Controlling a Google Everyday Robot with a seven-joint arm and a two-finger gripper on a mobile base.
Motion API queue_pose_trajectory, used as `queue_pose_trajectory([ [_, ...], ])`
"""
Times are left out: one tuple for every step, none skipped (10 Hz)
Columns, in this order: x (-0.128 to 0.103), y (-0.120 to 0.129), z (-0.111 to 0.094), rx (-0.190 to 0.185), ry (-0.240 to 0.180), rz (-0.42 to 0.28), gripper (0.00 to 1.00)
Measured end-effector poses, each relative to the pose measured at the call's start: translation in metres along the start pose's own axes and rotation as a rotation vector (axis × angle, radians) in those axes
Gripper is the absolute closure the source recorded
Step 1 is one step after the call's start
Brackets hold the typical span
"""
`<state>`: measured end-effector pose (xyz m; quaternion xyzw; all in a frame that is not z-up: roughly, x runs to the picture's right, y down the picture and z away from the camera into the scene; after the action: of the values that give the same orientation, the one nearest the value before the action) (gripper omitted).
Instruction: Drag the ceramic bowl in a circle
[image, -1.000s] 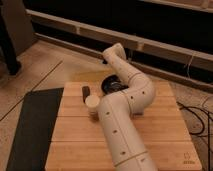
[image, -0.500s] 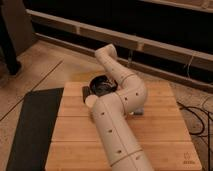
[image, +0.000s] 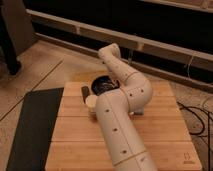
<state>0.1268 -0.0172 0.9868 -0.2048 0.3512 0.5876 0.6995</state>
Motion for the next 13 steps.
queue_pose_trajectory([
  [0.007, -0.003, 0.001, -0.008, 0.011, 0.011, 1.0],
  [0.015, -0.001, 0.001, -0.018, 0.019, 0.011, 1.0],
  [0.024, 0.004, 0.003, -0.025, 0.03, 0.008, 1.0],
  [0.032, 0.003, 0.005, -0.024, 0.042, 0.01, 1.0],
  [0.047, -0.006, 0.008, -0.004, 0.065, 0.023, 1.0],
  [0.056, -0.016, 0.01, 0.02, 0.08, 0.04, 1.0],
  [0.064, -0.032, 0.011, 0.053, 0.095, 0.064, 1.0],
  [0.07, -0.052, 0.012, 0.096, 0.108, 0.095, 1.0],
  [0.069, -0.068, 0.011, 0.133, 0.109, 0.118, 1.0],
  [0.063, -0.078, 0.009, 0.164, 0.1, 0.135, 1.0],
  [0.048, -0.079, 0.005, 0.183, 0.076, 0.133, 1.0],
  [0.034, -0.073, 0.002, 0.19, 0.051, 0.12, 1.0],
  [0.023, -0.064, 0.002, 0.184, 0.031, 0.105, 1.0],
])
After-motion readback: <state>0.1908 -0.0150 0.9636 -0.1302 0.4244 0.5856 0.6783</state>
